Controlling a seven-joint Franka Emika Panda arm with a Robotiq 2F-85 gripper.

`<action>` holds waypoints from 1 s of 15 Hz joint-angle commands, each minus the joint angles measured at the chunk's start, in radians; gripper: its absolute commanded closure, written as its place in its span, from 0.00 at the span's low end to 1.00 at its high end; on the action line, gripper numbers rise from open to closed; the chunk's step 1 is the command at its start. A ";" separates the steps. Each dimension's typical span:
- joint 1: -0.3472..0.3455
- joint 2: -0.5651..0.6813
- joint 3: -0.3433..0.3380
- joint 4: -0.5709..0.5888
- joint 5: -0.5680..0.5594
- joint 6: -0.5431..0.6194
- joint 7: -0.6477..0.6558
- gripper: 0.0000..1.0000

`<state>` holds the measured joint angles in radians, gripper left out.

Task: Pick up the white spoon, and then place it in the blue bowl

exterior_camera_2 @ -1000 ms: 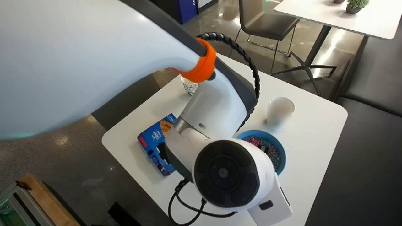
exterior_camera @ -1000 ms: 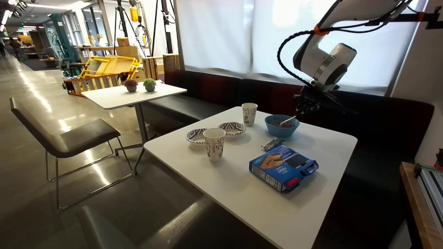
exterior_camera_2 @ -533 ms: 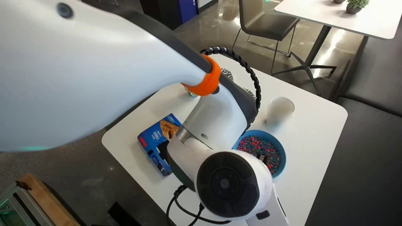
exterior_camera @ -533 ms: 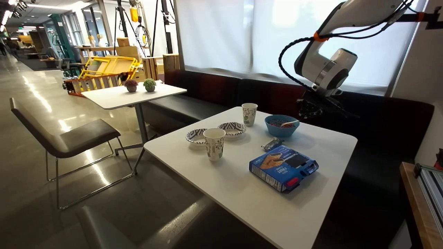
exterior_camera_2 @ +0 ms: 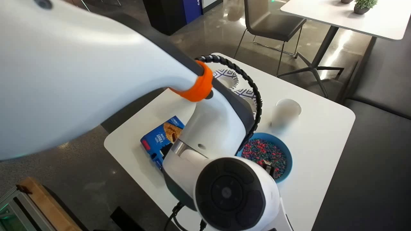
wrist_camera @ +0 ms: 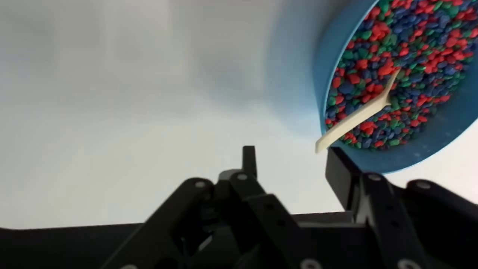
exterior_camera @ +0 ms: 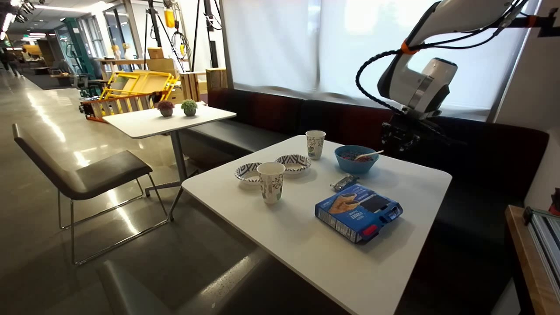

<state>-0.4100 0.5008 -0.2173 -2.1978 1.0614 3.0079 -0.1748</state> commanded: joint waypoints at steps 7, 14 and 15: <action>0.165 -0.356 -0.125 -0.311 -0.351 -0.052 -0.112 0.00; 0.175 -0.550 -0.111 -0.485 -0.788 -0.013 -0.097 0.00; 0.164 -0.567 -0.113 -0.490 -0.867 -0.011 -0.097 0.00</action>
<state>-0.2143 0.0325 -0.3356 -2.6119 0.3906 2.9788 -0.2846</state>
